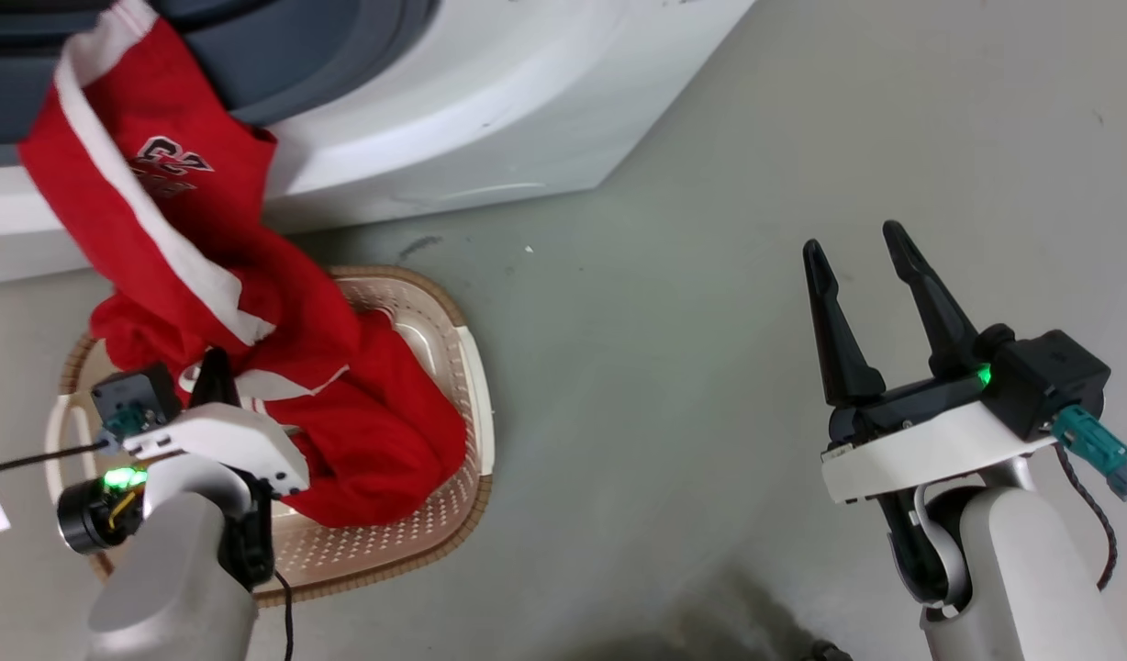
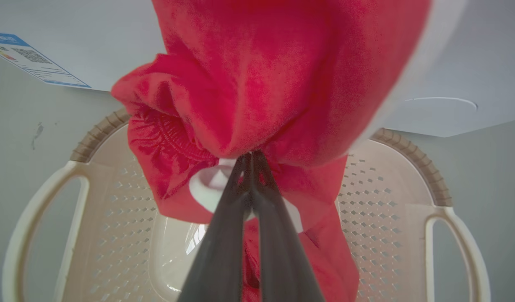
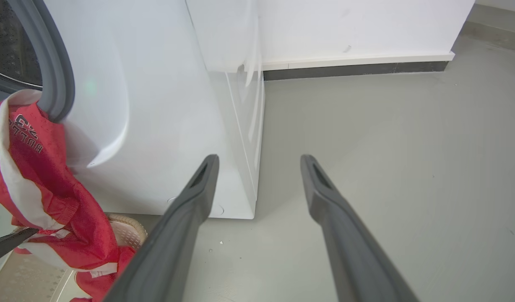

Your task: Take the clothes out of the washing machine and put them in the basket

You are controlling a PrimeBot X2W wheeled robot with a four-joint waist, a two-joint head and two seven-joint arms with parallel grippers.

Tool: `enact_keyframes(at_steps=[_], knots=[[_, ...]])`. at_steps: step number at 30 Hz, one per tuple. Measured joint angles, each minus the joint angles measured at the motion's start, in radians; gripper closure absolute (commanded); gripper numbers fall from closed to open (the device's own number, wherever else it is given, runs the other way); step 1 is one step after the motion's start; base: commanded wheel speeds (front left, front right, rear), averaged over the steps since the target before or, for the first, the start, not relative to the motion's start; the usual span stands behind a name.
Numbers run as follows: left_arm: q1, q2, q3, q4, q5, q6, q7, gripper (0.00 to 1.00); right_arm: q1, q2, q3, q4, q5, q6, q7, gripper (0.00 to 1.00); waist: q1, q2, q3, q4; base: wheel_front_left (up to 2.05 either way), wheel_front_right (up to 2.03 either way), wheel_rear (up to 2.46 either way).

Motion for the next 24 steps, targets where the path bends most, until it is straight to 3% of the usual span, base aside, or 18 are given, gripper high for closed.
enact_keyframes(at_steps=[10, 11, 12, 13, 24], knots=[[-0.131, 0.032, 0.071, 0.185, 0.031, -0.043, -0.001, 1.00, -0.046, 0.000, 0.017, 0.038, 0.019, 0.000, -0.033, 0.00, 0.0000, 0.0000, 0.084, -0.066, 0.00, 0.00, 0.00], [-0.140, 0.031, 0.075, 0.198, 0.032, -0.050, -0.001, 0.75, -0.046, 0.000, 0.017, 0.043, 0.019, 0.000, -0.037, 0.00, 0.0000, 0.0000, 0.087, -0.071, 0.00, 0.00, 0.00], [-0.147, 0.030, 0.078, 0.207, 0.035, -0.053, -0.001, 0.33, -0.046, 0.000, 0.017, 0.048, 0.019, 0.000, -0.038, 0.00, 0.0000, 0.0000, 0.088, -0.075, 0.00, 0.00, 0.00], [-0.152, 0.030, 0.082, 0.217, 0.039, -0.059, -0.001, 0.00, -0.047, 0.000, 0.017, 0.053, 0.019, 0.000, -0.040, 0.00, -0.0001, 0.0000, 0.087, -0.077, 0.00, 0.00, 0.00], [-0.078, -0.016, 0.132, 0.229, 0.085, -0.104, -0.001, 0.00, -0.033, 0.000, 0.009, 0.093, 0.011, 0.000, -0.048, 0.00, -0.0001, 0.0000, -0.025, -0.057, 0.00, 0.00, 0.00]])
